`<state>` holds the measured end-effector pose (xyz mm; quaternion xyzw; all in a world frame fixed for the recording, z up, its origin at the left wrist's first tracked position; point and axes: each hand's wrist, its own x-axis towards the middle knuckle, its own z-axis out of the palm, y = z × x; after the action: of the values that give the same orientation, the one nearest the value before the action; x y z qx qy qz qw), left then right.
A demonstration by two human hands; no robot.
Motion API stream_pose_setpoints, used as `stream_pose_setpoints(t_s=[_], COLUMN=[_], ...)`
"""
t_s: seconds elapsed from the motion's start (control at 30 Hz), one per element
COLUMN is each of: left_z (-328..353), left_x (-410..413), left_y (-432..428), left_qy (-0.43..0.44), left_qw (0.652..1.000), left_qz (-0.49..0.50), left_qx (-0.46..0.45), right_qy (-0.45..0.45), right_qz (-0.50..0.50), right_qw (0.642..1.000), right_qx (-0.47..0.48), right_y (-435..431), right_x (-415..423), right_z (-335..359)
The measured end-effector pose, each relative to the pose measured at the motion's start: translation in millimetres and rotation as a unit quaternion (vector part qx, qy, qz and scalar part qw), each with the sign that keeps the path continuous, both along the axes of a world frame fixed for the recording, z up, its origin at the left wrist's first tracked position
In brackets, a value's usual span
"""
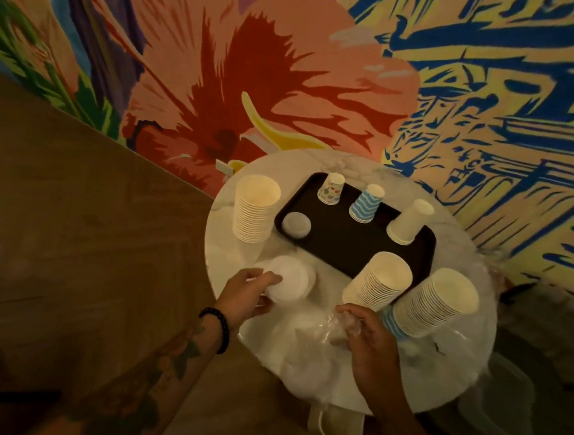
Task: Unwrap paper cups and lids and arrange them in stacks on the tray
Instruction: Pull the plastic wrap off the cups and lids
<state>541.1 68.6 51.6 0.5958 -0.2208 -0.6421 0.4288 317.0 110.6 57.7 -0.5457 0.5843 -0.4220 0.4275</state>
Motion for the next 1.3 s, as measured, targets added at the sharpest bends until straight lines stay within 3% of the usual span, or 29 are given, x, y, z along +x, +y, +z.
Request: stream_pose_setpoints(t_s=[0.5,0.83,1.17,1.3], left_z=[-13.9,-20.6,-20.8,-19.9], left_x=[-65.5,-66.1,-54.0,-40.0], left_y=[-62.1,-74.0,-57.2,-34.2], left_qy=[-0.125,-0.091,-0.056,-0.116], left_qw=[0.985,0.982,0.985,0.983], left_qz=[0.095,0.123,0.138,0.134], left_qx=[0.072,0.114,0.087,0.045], right_qy=[-0.029,-0.050,-0.039,-0.039], right_qz=[0.071,0.117,0.158,0.166], right_qw=[0.996,0.991,0.987,0.985], right_qx=[0.035,0.032,-0.004,-0.018], right_y=[-6.7,-8.2,-23.3,-30.2], right_x=[-66.1,-76.6,-62.9,-46.7], right_z=[-7.0,-10.1,-4.5,4.4])
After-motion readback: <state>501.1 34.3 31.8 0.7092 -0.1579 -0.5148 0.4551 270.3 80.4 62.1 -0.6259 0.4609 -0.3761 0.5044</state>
